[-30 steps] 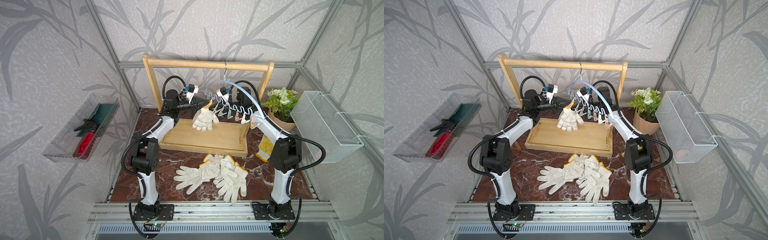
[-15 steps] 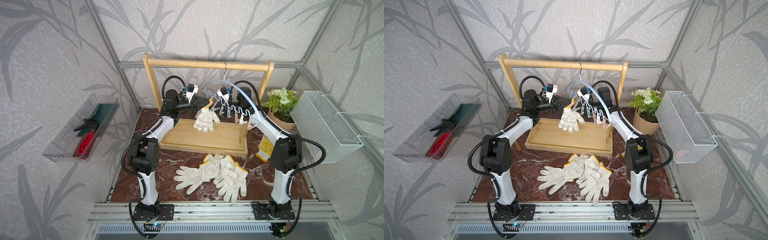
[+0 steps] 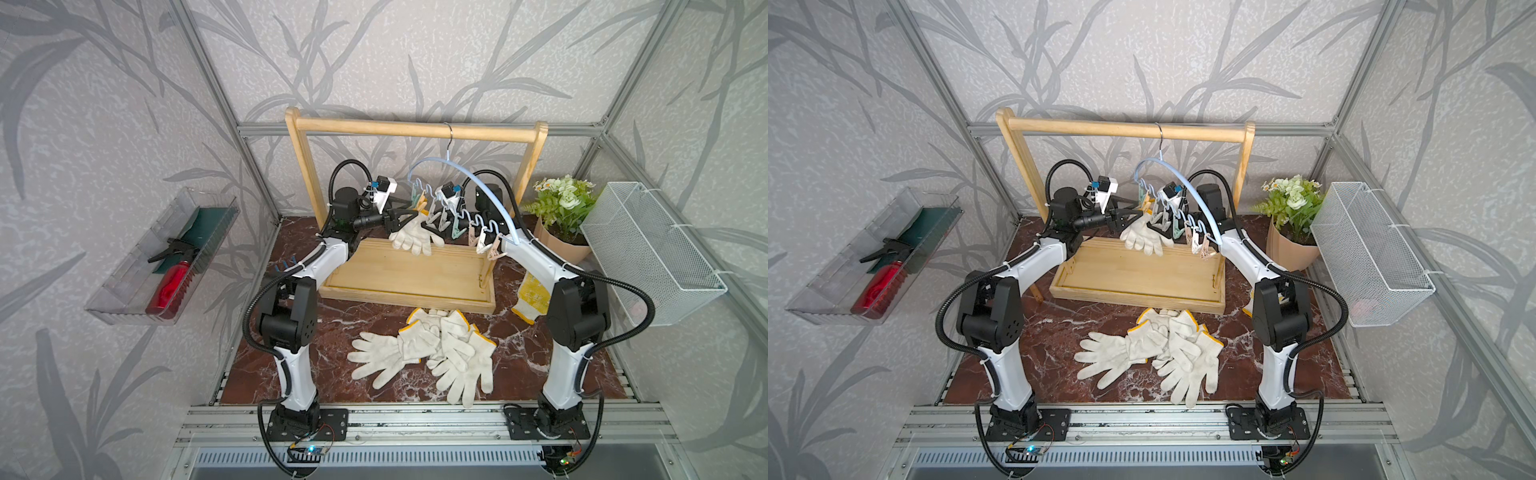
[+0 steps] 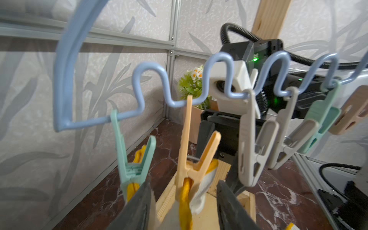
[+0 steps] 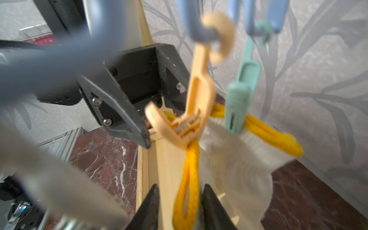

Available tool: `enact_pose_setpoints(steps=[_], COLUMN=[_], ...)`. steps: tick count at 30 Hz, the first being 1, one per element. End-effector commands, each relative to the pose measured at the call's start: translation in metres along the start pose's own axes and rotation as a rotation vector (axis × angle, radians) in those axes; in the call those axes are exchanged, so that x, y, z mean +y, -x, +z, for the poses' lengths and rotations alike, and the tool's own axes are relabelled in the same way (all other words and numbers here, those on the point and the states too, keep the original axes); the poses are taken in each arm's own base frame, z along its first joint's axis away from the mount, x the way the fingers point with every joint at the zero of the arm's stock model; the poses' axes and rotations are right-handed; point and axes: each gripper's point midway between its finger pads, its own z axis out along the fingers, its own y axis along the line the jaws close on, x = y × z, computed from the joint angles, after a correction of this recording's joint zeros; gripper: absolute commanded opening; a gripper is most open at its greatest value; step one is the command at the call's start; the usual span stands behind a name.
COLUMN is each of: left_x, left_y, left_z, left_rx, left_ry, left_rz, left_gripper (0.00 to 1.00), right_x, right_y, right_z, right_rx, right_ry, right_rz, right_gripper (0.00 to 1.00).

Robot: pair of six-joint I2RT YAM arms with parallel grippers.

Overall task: Clip the gloves onto a hanger to dry
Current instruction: Clamp the glove onto the hanger.

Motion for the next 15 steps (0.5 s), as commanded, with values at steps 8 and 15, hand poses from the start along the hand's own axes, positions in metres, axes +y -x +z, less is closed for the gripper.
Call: enact_pose_setpoints(steps=[8, 15], left_x=[0.019, 0.021], left_y=[0.006, -0.018], left_z=[-0.036, -0.058], left_rx=[0.029, 0.112], left_ry=[0.327, 0.449], left_rz=[0.105, 0.098], left_gripper=[0.56, 0.57], right_x=[-0.033, -0.008], right_y=[-0.017, -0.048], right_z=[-0.046, -0.067], right_rx=[-0.016, 0.020], right_ry=[-0.357, -0.412], right_rz=[0.047, 0.095], right_gripper=[0.55, 0.57])
